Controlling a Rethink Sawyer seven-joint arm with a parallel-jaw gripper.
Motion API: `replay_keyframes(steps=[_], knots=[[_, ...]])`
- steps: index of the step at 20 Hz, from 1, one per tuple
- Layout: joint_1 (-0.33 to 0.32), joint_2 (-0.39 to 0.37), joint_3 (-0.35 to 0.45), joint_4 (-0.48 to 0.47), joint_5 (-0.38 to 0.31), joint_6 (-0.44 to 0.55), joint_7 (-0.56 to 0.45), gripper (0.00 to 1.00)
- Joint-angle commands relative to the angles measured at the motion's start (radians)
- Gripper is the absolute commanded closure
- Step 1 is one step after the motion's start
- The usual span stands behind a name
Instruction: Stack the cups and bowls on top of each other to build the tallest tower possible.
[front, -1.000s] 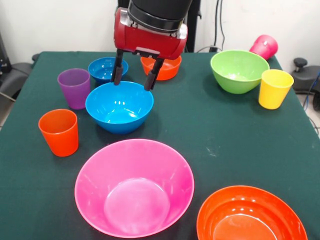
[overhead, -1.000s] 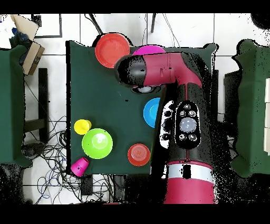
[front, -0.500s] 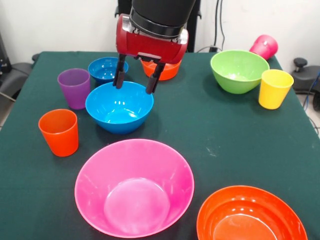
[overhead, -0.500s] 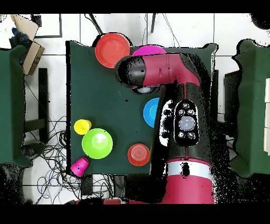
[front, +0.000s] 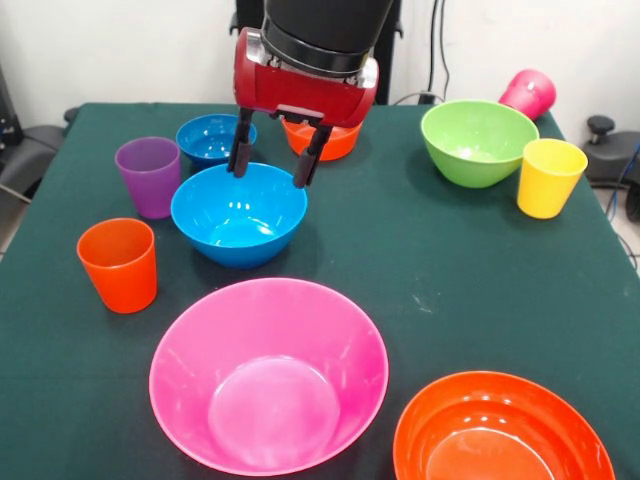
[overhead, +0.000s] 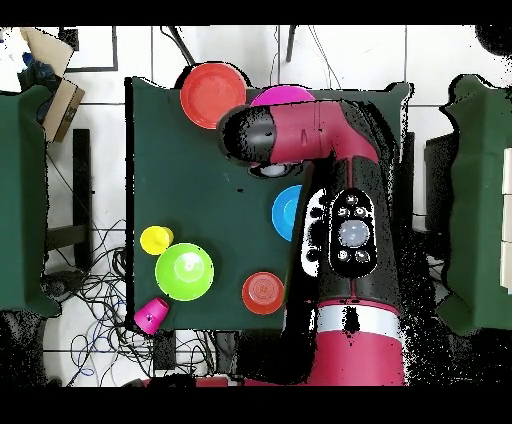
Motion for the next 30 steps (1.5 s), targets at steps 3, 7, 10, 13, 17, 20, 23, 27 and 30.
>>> replay_keyframes(steps=[3, 7, 10, 13, 17, 20, 23, 27, 30], knots=[[0.026, 0.047, 0.074, 0.067, 0.002, 0.024, -0.037, 0.0], [0.028, 0.053, 0.076, 0.065, 0.003, 0.022, -0.036, 0.0], [0.031, 0.055, 0.076, 0.067, 0.002, 0.018, -0.031, 0.0], [0.034, 0.062, 0.077, 0.064, 0.002, 0.012, -0.028, 0.0], [0.034, 0.069, 0.078, 0.065, 0.001, 0.003, -0.024, 0.0], [0.036, 0.073, 0.078, 0.064, 0.0, 0.001, -0.021, 0.0], [0.037, 0.083, 0.078, 0.061, -0.005, -0.013, -0.016, 0.0], [0.036, 0.089, 0.077, 0.063, -0.011, -0.028, -0.015, 0.0], [0.038, 0.093, 0.076, 0.059, -0.014, -0.031, -0.016, 0.0]])
